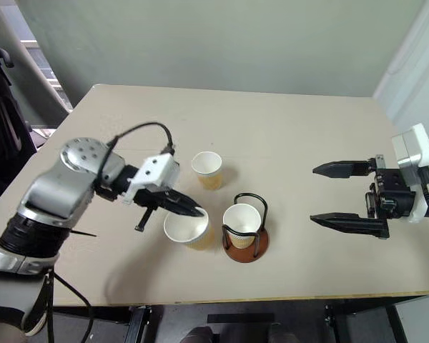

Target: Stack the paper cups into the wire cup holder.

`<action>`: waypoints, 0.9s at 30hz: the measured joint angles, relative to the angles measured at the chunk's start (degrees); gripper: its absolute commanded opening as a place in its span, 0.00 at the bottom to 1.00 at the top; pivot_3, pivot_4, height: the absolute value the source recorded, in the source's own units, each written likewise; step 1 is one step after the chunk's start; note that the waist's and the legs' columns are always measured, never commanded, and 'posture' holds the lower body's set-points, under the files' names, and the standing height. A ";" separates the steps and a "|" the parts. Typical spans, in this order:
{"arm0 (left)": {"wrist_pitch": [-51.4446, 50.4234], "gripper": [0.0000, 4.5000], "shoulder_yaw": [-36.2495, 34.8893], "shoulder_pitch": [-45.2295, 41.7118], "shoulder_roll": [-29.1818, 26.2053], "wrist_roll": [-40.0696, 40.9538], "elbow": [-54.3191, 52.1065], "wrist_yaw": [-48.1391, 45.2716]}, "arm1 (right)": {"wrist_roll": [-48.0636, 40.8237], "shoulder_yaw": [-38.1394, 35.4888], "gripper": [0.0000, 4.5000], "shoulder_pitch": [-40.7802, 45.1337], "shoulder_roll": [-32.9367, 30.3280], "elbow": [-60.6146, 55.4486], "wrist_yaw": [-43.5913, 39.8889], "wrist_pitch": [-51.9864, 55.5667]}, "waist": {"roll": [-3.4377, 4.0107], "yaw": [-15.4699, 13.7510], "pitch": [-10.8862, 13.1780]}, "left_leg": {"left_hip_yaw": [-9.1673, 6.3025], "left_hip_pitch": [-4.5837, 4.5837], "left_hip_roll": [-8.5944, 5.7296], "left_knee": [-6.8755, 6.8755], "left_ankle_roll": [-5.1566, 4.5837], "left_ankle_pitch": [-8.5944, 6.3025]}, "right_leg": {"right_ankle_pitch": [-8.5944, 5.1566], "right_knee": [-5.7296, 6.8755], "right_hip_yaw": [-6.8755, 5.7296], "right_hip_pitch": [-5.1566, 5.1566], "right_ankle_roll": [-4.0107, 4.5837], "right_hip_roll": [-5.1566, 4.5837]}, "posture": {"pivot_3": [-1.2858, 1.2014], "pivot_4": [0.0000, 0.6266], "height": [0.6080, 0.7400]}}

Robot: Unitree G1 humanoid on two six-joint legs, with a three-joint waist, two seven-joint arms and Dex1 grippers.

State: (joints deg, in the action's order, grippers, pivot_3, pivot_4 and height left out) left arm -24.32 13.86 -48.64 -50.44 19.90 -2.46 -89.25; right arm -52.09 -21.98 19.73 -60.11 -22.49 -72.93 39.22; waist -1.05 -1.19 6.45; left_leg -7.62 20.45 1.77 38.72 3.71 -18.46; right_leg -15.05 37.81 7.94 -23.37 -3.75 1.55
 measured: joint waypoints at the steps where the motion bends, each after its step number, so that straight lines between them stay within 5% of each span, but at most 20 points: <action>1: -0.44 0.01 -1.19 -1.43 0.09 1.35 0.10 -0.16 | -0.01 -0.01 1.00 0.09 -0.01 0.05 0.01 -0.01 | 0.00 0.00 0.00 | -0.01 0.02 0.00 0.01 -0.01 -0.01 | 0.01 -0.01 0.00 -0.01 -0.01 0.00 | 0.52 0.24 1.00; 12: -1.03 0.01 -6.69 -14.67 5.38 7.62 6.31 -0.56 | 0.60 0.01 1.00 0.19 -0.22 1.00 0.46 -0.64 | 0.00 -0.06 0.00 | -0.04 0.10 0.01 0.28 -0.18 -0.10 | -0.01 -0.04 0.01 0.09 -0.25 -0.16 | 0.52 0.24 1.00; 27: 3.24 0.01 4.35 -15.55 14.16 0.81 8.57 -0.71 | 0.70 -1.17 1.00 -2.84 -1.99 -0.56 1.98 -0.67 | 0.00 -0.38 0.00 | -0.01 0.42 -0.11 0.45 -0.42 -0.18 | 0.20 -0.72 0.01 0.23 -0.77 -0.51 | 0.52 0.24 1.00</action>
State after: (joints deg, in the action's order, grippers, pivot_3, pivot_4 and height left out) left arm -21.09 18.21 -64.19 -36.28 20.71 6.11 -89.96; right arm -51.39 -23.15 16.89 -62.10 -23.05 -70.95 38.55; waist -1.05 -1.57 6.45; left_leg -7.63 20.88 1.66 39.17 3.29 -18.64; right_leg -14.85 37.09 7.96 -23.15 -4.52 1.05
